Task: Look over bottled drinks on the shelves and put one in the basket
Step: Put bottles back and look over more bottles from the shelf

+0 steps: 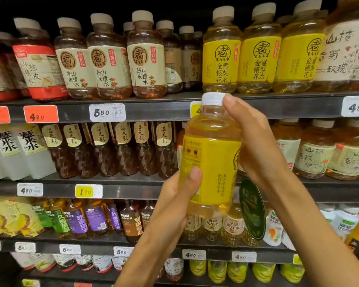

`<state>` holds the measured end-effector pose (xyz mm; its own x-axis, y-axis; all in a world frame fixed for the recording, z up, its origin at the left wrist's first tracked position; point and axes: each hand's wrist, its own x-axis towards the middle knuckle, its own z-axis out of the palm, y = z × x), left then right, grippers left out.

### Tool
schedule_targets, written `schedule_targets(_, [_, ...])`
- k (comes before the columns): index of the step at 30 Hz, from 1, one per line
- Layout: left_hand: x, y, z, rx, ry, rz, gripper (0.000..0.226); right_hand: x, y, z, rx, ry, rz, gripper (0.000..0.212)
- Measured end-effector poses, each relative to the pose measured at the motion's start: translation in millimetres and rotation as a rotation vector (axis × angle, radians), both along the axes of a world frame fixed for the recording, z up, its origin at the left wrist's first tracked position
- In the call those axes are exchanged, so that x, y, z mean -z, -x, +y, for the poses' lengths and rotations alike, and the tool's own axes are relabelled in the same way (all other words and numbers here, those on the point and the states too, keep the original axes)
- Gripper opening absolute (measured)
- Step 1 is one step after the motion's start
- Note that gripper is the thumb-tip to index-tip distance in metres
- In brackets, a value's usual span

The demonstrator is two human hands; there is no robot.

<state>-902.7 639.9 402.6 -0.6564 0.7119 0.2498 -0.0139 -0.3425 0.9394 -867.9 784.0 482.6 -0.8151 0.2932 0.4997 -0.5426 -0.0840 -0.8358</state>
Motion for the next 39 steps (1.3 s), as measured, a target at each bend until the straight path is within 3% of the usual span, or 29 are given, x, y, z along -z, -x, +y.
schedule_targets(4, [-0.4,-2.7,10.8,-0.27,0.015,0.21,0.046,5.0,-0.8,-5.0,0.109,-0.055,-0.077,0.043])
schedule_targets(7, [8.6,-8.7,15.7,-0.254,0.021,0.213,0.045,7.0,0.1,-6.5,0.126,-0.008,-0.07,0.036])
schedule_targets(12, [9.8,3.3,7.8,-0.139,0.035,0.109,0.057,6.1,-2.6,4.3,0.013,0.048,-0.023,0.042])
schedule_targets(16, [6.1,10.1,4.7,0.075,0.043,0.024,0.087,9.0,-2.3,8.2,-0.203,0.112,0.068,0.028])
schedule_targets(20, [13.3,4.6,7.6,0.2,0.064,-0.065,0.115,8.4,-1.8,4.9,-0.305,0.099,0.145,0.054])
schedule_targets(25, [7.9,0.6,8.6,-0.045,-0.007,0.097,0.088,8.8,-3.5,13.8,-0.054,-0.005,0.099,0.034])
schedule_targets(31, [4.3,-0.3,18.5,-0.466,-0.075,0.302,0.065,16.0,1.7,4.3,0.033,0.067,0.019,0.034])
schedule_targets(34, [8.8,-5.8,20.5,-0.484,-0.087,0.348,0.07,15.1,3.2,3.0,0.012,0.098,0.055,0.032])
schedule_targets(39, [5.5,-2.5,11.3,-0.318,-0.024,0.365,0.067,9.4,0.4,7.7,-0.072,0.064,0.178,0.031])
